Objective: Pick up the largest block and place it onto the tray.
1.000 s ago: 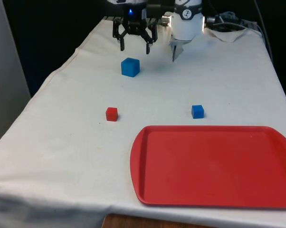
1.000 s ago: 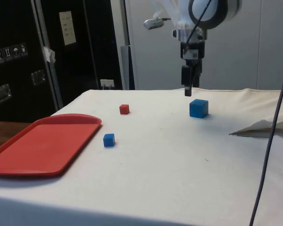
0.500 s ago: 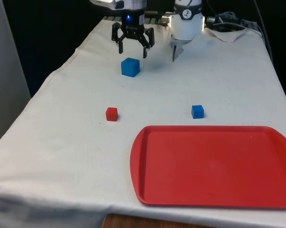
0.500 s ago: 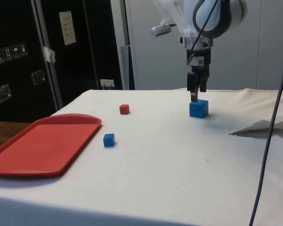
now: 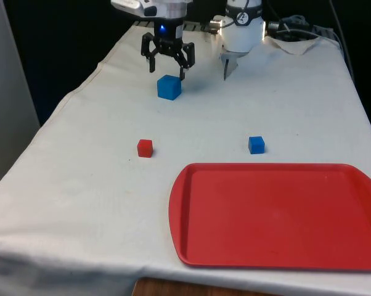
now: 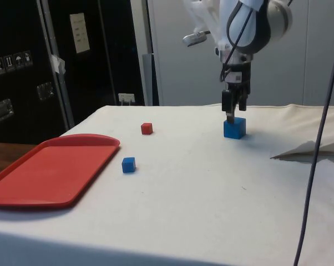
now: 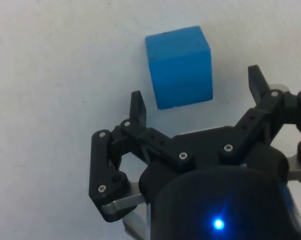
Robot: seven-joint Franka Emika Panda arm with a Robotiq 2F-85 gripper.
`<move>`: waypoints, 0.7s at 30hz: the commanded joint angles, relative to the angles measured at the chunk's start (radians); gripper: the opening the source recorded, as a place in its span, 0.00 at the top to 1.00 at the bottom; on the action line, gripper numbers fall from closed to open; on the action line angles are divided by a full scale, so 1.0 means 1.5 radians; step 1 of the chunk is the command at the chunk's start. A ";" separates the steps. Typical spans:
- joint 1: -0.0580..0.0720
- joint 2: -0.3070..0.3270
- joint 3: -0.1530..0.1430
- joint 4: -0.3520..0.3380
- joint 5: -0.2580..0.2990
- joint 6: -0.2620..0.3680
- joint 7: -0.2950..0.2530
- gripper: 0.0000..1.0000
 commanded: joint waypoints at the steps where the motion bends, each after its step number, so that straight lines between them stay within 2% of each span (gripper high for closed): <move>1: -0.002 -0.012 0.007 -0.010 0.015 0.011 -0.006 0.00; 8: -0.001 -0.015 0.016 -0.015 0.042 0.019 -0.008 0.00; 9: 0.001 0.003 0.011 -0.007 0.031 0.013 0.000 0.00; 10: -0.001 -0.017 0.017 -0.016 0.045 0.020 -0.008 0.00; 17: -0.002 -0.019 0.025 -0.020 0.071 0.024 -0.013 0.00; 18: 0.002 0.002 0.019 -0.010 0.057 0.018 -0.002 0.00; 19: -0.002 -0.018 0.026 -0.020 0.073 0.025 -0.013 0.00; 21: -0.005 -0.014 0.025 -0.021 0.079 0.027 -0.021 0.00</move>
